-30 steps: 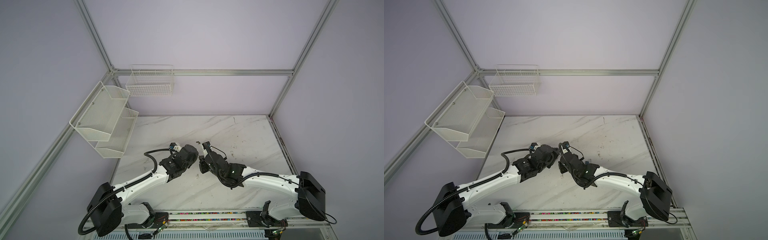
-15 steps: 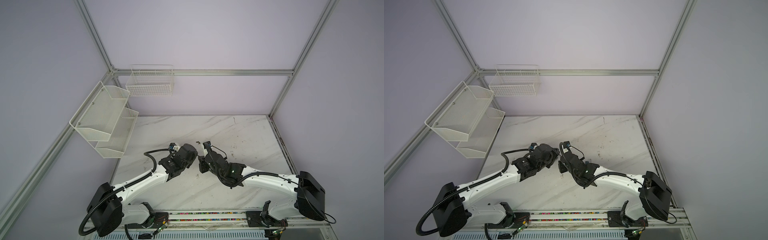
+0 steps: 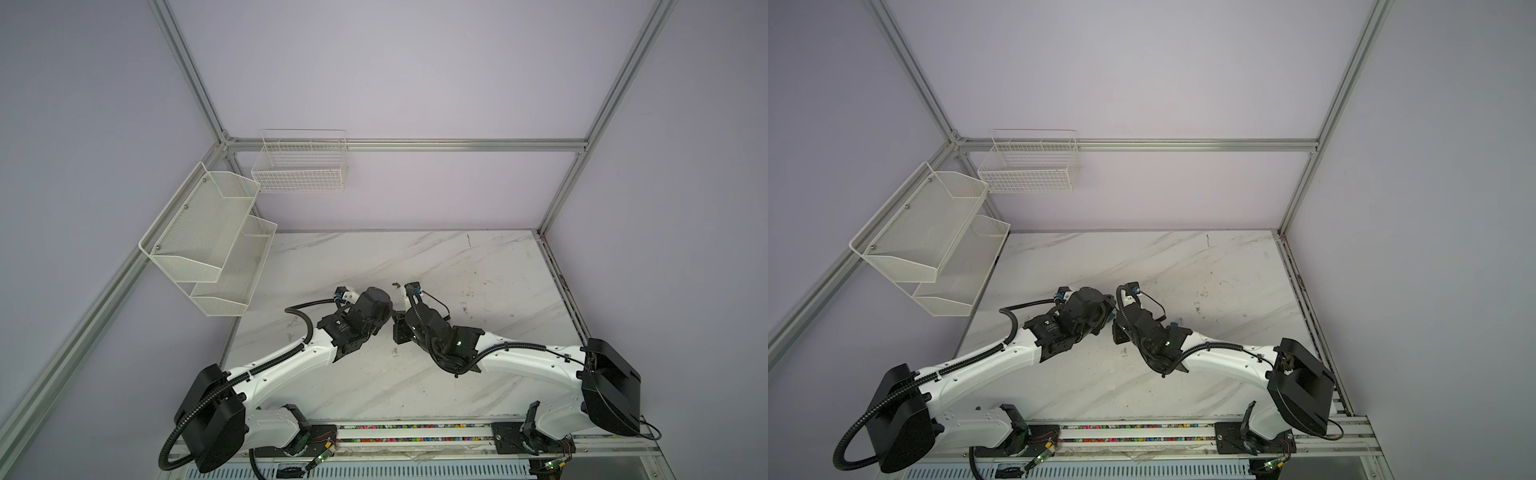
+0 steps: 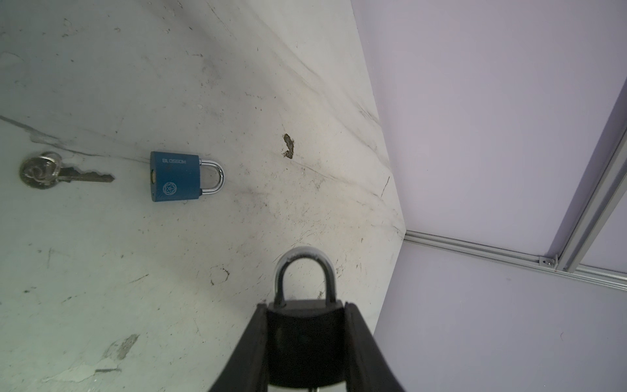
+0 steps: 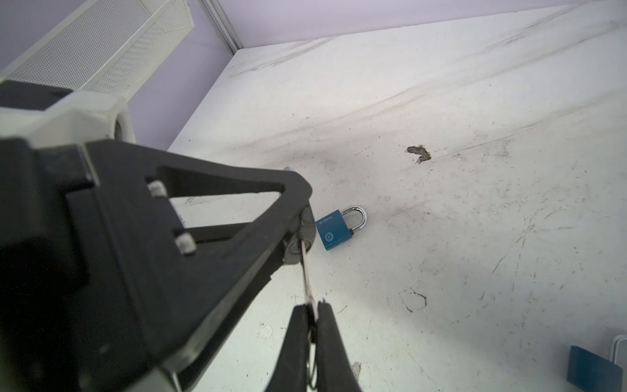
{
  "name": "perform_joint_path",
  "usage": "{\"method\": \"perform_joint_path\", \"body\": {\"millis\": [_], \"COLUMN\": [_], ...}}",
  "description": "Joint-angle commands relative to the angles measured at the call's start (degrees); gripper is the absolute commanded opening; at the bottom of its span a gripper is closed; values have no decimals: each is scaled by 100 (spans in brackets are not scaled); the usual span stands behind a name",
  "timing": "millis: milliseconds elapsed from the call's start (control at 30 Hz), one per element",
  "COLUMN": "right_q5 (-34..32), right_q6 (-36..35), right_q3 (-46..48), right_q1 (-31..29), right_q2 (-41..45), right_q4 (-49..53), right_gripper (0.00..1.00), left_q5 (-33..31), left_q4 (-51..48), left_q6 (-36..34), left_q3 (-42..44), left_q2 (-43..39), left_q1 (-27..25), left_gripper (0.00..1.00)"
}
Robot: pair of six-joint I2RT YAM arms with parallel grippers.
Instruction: Unlock with the key
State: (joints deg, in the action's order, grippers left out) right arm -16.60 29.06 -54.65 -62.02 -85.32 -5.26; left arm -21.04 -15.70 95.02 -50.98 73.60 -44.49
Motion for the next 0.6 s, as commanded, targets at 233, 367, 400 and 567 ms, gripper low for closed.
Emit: {"method": "perform_joint_path", "body": {"millis": [233,367,400,567], "right_q5": [187,36,-2,-106], "right_q6": [-205,-164,-164,-41], "right_q3": [-391,-430,-463,-711], "right_q1": [-74,-76,-78,-82], "right_q2": [340,381,353,161], "right_q4": [-348,-177,-117,200], "right_gripper": [0,0,0,0], "left_q5": [428,469,459,388], "left_q4": [-27,-101,-110,-229], "left_q6": [-129,-129,-129,-81], "left_q3": [95,138,137,149], "left_q2": [-118,-74,-74,-25], "left_q1": [-158,-44,-42,4], "left_gripper": [0,0,0,0]}}
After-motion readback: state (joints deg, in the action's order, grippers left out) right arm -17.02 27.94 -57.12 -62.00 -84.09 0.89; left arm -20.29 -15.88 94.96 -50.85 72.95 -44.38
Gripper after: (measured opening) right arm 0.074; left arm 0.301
